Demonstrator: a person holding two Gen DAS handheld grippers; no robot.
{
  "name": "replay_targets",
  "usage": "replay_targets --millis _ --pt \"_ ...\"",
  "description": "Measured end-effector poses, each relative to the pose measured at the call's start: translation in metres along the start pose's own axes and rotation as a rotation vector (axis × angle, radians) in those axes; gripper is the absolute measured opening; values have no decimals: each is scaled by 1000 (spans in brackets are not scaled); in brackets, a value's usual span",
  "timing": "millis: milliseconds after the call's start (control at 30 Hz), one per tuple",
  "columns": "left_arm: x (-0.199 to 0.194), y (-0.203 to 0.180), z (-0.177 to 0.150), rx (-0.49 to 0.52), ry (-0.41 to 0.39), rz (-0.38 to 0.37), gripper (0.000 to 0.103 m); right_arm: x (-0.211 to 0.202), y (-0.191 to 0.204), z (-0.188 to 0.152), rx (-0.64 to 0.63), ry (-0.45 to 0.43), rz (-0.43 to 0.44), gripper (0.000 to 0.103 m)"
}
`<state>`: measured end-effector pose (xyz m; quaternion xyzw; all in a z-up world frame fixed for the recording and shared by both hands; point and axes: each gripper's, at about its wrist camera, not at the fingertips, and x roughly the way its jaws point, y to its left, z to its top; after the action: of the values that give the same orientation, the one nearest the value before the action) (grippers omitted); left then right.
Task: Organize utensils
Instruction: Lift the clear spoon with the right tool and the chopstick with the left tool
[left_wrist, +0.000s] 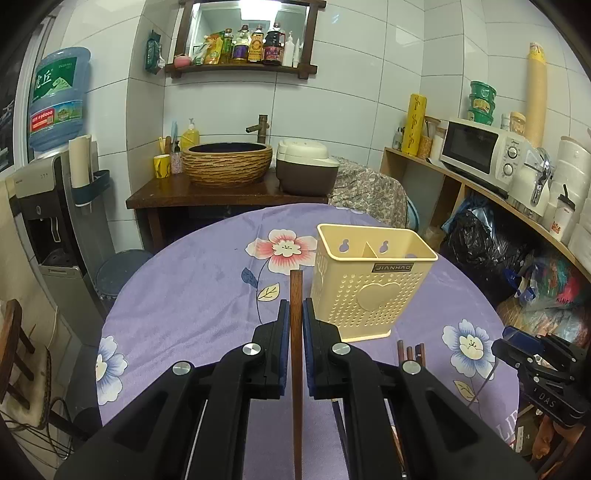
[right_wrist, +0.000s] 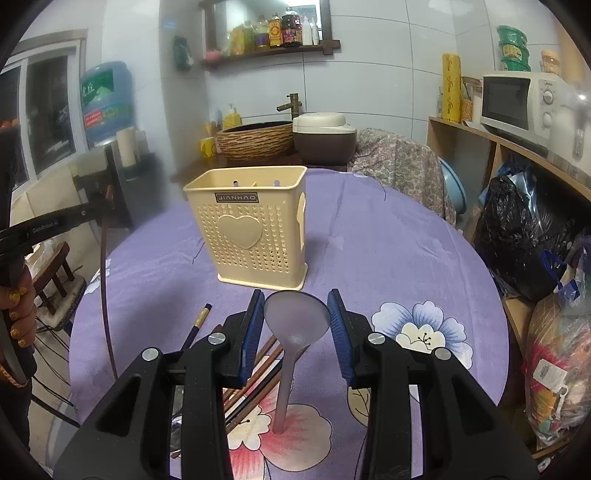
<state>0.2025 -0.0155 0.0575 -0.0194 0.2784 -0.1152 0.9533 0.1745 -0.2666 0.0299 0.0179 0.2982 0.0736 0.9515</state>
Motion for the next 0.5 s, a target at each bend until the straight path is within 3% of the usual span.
replay_targets --millis 500 --pt "-11 3 7 -6 -38 -7 8 -2 3 1 -20 -17 11 36"
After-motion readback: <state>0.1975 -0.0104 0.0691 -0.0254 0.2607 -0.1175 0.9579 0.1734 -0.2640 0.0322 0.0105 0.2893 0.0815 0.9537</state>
